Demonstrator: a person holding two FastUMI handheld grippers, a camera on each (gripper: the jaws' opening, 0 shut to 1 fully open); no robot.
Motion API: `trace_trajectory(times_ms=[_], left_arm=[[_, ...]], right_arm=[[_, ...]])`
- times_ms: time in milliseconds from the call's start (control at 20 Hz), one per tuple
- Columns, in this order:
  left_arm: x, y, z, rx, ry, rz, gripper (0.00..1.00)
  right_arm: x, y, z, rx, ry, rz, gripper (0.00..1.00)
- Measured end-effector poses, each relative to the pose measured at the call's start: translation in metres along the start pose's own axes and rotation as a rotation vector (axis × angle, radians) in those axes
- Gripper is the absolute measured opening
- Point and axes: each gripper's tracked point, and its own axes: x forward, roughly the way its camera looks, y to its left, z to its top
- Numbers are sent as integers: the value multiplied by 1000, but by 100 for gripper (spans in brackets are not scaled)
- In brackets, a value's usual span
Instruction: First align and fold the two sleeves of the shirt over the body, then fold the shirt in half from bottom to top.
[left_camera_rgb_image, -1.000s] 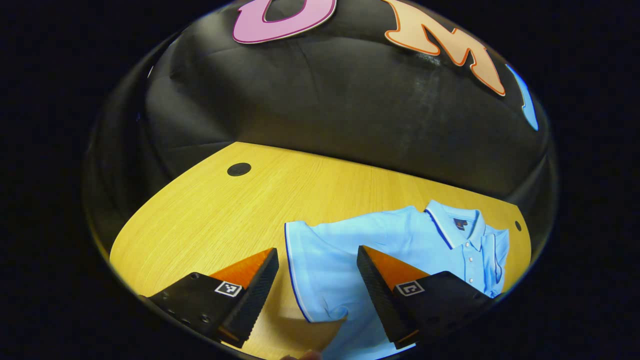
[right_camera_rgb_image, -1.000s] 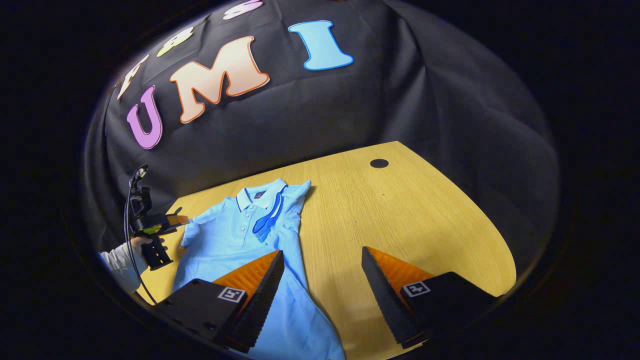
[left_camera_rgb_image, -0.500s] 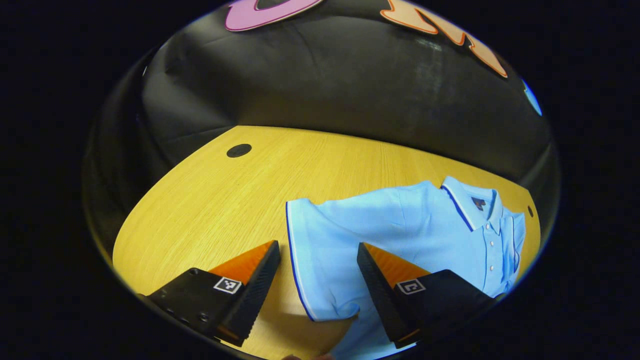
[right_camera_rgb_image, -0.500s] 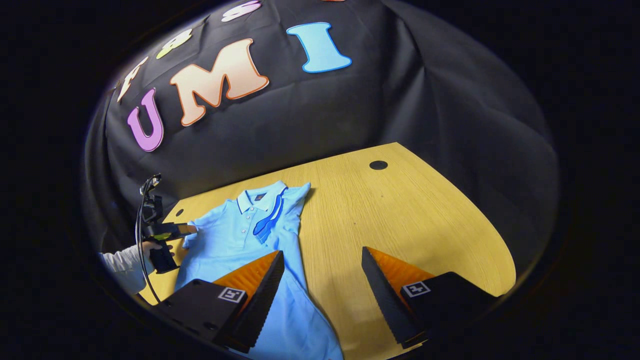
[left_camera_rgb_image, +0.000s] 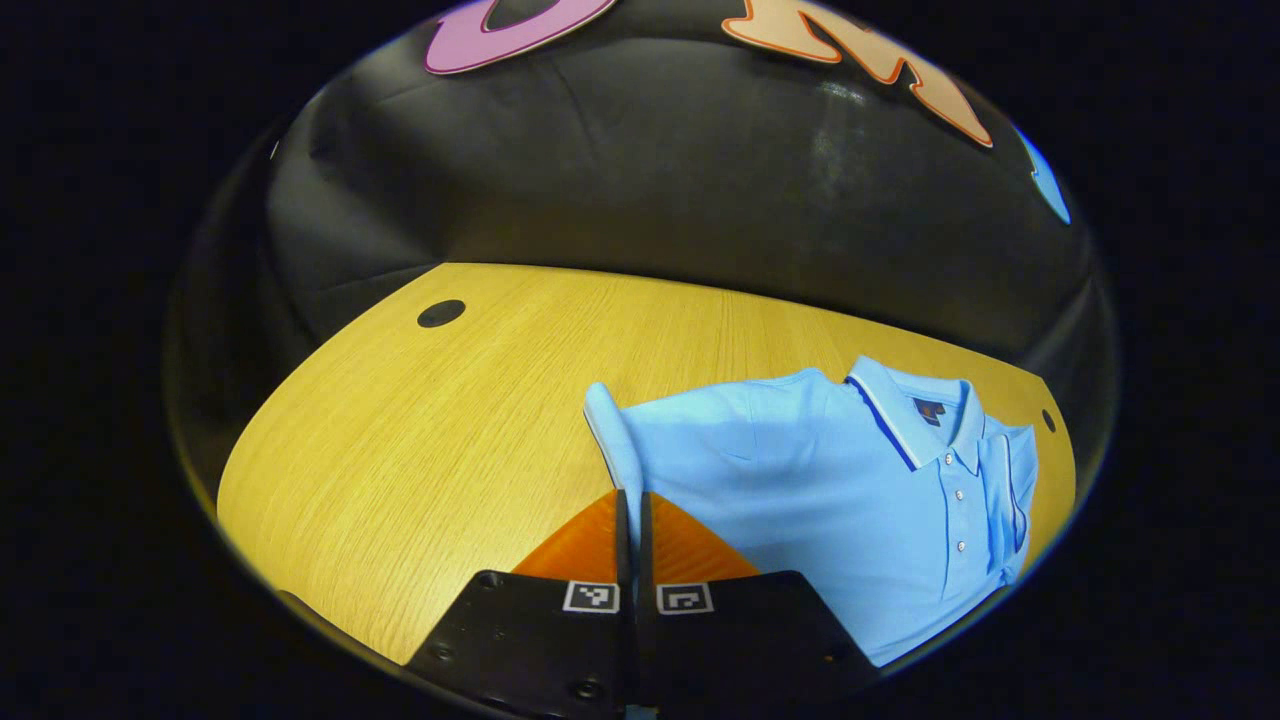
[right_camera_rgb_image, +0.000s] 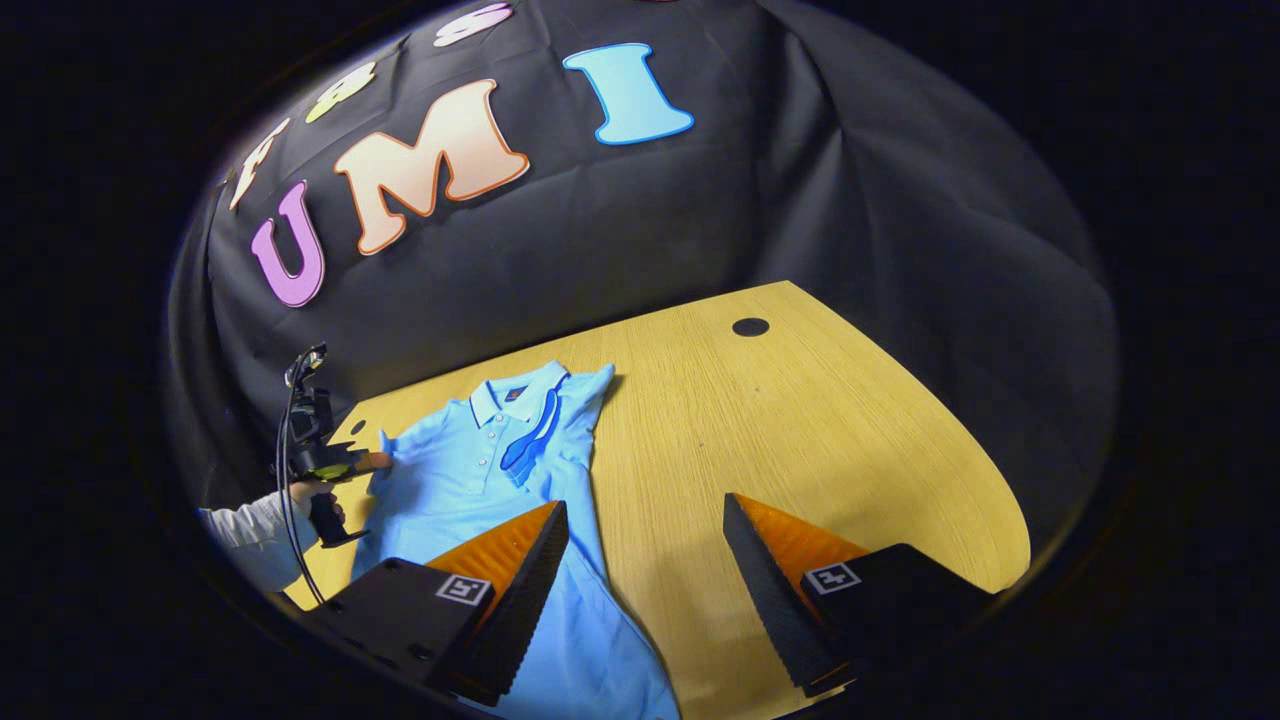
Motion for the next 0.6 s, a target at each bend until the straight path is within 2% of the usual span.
trace_trajectory(times_ms=[200,400,600], left_arm=[[-19,-20,20,-3,-35,-34,0],[-43,-66,44,48,-90,-113,0],[-56,-123,47,64,-100,-213,0]], right_arm=[[-10,-5,13,31,-23,7,97],[-18,-8,11,24,-36,18,97],[-29,-9,6,9,-34,25,98]])
